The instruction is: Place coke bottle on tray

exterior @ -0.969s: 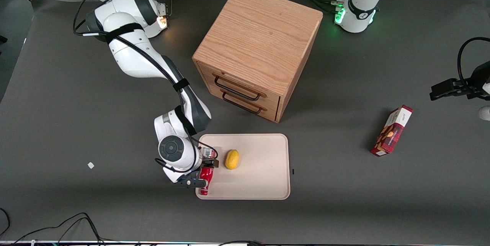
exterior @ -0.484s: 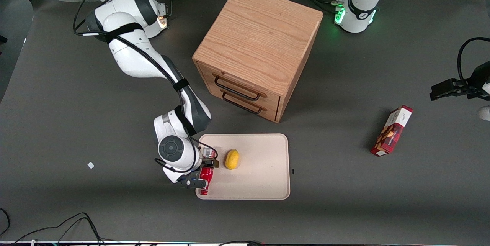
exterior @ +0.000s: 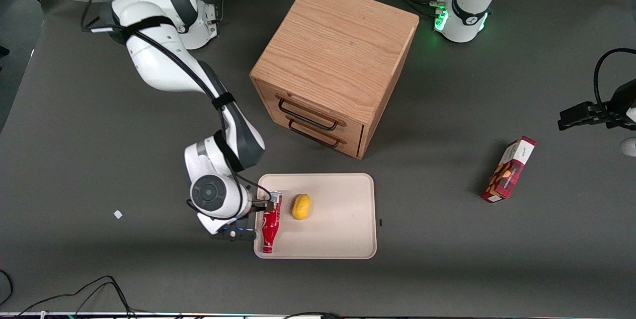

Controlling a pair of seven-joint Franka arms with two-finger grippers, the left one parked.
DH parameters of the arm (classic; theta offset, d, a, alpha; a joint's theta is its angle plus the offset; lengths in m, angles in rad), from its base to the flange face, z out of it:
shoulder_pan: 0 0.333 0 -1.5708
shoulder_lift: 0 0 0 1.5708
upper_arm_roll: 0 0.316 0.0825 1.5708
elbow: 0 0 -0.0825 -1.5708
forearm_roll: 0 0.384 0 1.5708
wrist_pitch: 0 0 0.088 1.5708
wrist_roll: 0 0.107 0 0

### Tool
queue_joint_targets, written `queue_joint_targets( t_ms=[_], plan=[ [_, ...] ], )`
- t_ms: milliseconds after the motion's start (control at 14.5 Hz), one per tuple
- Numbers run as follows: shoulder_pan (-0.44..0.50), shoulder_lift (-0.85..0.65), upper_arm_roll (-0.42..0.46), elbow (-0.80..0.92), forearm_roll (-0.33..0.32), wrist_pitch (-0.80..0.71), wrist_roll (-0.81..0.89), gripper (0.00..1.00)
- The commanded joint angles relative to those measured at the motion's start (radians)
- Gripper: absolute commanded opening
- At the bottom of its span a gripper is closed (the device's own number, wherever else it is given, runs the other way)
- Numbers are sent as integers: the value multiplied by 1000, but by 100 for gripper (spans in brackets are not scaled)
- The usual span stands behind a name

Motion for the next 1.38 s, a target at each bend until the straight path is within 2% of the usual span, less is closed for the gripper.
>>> queue_joint_targets(
  t_ms=[0,346,761,1038,1176,1314],
  plan=[
    [-40,-251,15,-315,7,9,-66,100],
    [-125,-546,29,-607,7,-22,-195,100],
    [-247,-764,30,-682,15,-217,-356,100],
    [-330,-936,33,-800,18,-218,-428,100],
    [-398,-1031,47,-852,47,-222,-454,100],
    [-348,-1108,20,-915,56,-221,-441,100]
  ],
)
